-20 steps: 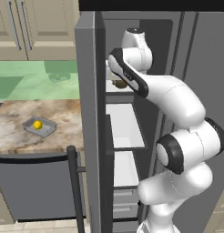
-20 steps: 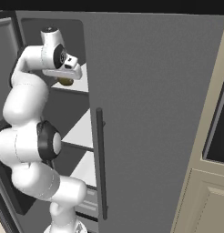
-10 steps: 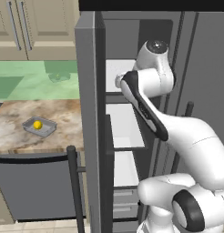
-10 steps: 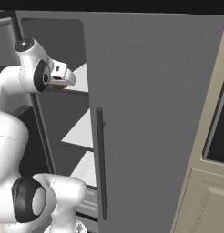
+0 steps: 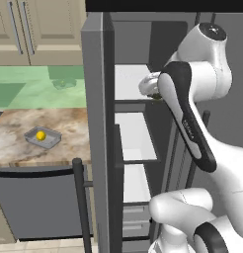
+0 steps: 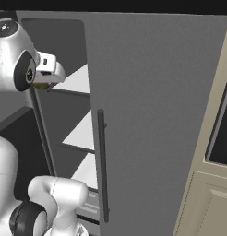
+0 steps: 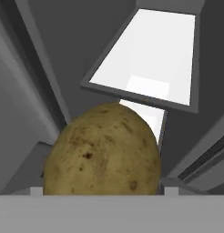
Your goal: Take the lemon and potato out of the freezer and place them in the tupperware container on the counter. Then put the tupperware containing the vegetables back in the freezer.
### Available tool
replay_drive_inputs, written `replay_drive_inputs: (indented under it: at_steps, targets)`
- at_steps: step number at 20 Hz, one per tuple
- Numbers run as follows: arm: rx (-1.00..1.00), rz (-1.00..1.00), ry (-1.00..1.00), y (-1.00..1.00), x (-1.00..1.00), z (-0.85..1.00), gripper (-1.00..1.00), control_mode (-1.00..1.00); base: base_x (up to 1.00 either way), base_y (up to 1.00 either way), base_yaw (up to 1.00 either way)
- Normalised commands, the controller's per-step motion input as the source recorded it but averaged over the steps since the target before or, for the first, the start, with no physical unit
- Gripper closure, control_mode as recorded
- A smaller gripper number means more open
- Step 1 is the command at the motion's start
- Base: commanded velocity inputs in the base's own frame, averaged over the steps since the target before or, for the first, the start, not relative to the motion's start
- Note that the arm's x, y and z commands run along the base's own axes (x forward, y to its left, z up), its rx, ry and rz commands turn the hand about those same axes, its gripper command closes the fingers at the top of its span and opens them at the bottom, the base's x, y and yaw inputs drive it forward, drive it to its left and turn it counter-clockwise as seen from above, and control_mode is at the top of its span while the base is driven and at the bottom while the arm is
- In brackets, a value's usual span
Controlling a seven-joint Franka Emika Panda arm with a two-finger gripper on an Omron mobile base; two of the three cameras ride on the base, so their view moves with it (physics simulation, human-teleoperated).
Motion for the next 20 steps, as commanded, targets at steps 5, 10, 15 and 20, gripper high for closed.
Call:
replay_drive_inputs:
  at_steps: [5, 10, 15, 20]
  targets:
    - [-0.09, 0.18, 0.28, -0.1, -0.93, 0.08, 1.0, -1.0, 0.0, 0.0, 0.0]
    - [-0.06, 0.1, 0.21, -0.12, -0.16, -0.14, 1.0, -1.0, 0.0, 0.0, 0.0]
    - [0.0, 0.0, 0.01, 0.0, 0.0, 0.0, 1.0, -1.0, 0.0, 0.0, 0.0]
    - [0.0, 0.0, 0.0, 0.0, 0.0, 0.0, 1.0, -1.0, 0.0, 0.0, 0.0]
